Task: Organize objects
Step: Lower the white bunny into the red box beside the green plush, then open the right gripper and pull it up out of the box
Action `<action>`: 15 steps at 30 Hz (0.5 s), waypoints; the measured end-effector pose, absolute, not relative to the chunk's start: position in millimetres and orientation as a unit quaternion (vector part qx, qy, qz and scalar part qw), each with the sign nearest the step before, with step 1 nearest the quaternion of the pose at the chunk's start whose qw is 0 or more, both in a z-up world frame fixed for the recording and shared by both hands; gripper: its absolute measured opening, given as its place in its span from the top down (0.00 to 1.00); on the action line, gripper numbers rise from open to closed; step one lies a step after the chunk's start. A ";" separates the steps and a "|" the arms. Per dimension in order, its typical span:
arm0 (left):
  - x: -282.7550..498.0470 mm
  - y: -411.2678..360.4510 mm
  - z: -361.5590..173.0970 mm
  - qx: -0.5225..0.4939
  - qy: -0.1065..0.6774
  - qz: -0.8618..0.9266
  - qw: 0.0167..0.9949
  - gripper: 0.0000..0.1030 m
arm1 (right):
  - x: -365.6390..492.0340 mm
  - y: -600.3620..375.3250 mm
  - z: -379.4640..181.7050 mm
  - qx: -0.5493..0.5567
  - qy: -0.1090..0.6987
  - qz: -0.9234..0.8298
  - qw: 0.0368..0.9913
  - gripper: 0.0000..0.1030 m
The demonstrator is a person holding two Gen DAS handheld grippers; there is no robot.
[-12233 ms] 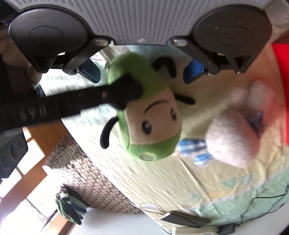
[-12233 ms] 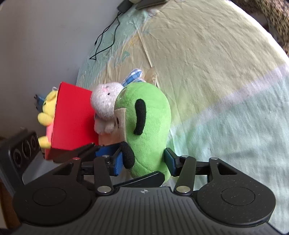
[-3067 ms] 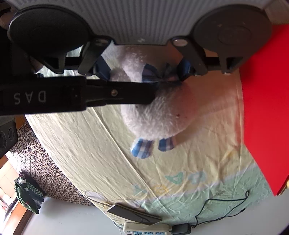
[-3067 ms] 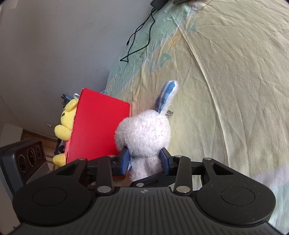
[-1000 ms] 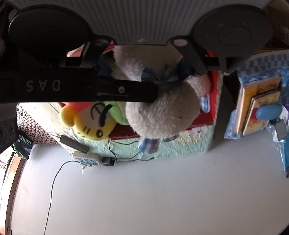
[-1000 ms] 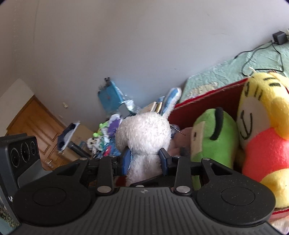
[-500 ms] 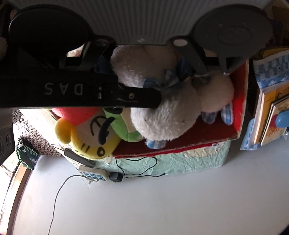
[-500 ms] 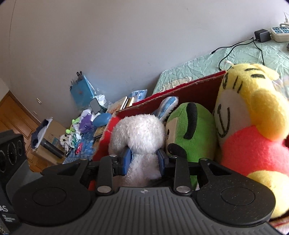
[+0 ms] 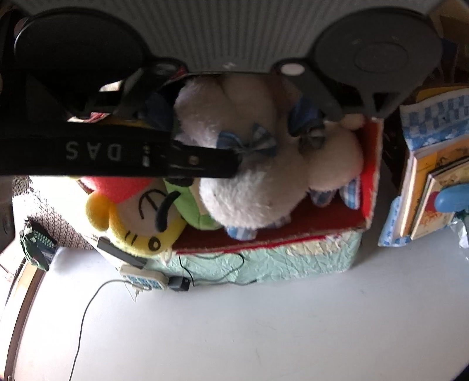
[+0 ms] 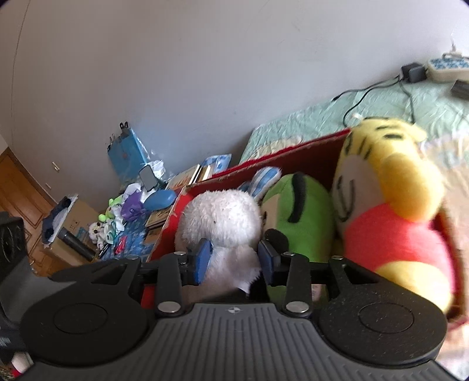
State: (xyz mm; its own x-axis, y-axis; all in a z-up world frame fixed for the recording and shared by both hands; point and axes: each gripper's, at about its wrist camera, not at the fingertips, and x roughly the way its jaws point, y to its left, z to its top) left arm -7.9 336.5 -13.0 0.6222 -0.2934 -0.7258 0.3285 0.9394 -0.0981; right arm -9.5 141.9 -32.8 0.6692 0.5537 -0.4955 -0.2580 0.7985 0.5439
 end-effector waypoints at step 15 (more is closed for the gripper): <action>-30.4 280.9 28.1 0.088 0.418 -0.081 0.900 0.09 | -47.1 89.0 0.4 0.173 0.303 0.140 0.927 0.41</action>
